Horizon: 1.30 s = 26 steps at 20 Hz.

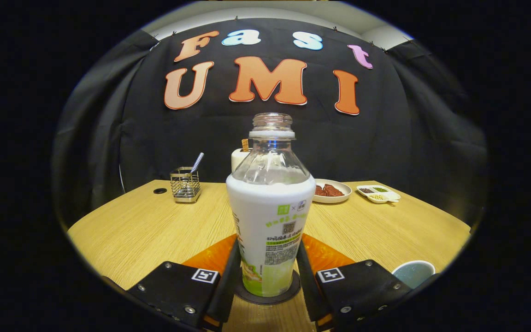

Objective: Take the bottle from table, then pour the juice into the cup, finally place the bottle on the coaster

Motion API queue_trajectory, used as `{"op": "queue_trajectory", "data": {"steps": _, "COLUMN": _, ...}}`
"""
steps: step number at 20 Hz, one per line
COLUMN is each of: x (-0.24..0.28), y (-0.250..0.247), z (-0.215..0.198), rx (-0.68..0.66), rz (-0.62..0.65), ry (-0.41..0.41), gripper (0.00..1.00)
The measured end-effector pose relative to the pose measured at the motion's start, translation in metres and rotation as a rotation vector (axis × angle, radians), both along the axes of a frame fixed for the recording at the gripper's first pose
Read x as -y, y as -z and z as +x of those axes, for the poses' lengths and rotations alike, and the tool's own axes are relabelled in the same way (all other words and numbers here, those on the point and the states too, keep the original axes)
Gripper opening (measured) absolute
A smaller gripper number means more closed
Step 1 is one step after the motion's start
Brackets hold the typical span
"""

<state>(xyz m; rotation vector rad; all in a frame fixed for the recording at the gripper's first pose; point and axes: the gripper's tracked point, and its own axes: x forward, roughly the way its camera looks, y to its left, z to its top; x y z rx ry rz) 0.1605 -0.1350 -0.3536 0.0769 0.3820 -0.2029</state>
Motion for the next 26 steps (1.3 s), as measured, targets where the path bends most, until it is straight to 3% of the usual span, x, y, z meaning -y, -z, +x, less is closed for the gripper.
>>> {"op": "queue_trajectory", "data": {"steps": 3, "x": -0.005, "y": -0.004, "z": -0.002, "rx": 0.002, "rz": 0.024, "ry": -0.001, "gripper": 0.68}}
{"op": "queue_trajectory", "data": {"steps": 4, "x": -0.006, "y": -0.009, "z": -0.001, "rx": 0.014, "rz": 0.023, "ry": -0.003, "gripper": 0.75}}
{"op": "queue_trajectory", "data": {"steps": 8, "x": -0.006, "y": -0.042, "z": -0.013, "rx": 0.077, "rz": 0.001, "ry": 0.005, "gripper": 0.88}}
{"op": "queue_trajectory", "data": {"steps": 19, "x": -0.035, "y": -0.193, "z": -0.063, "rx": 0.263, "rz": -0.100, "ry": -0.042, "gripper": 0.93}}
{"op": "queue_trajectory", "data": {"steps": 26, "x": -0.080, "y": -0.267, "z": -0.101, "rx": 0.366, "rz": -0.052, "ry": -0.113, "gripper": 0.94}}
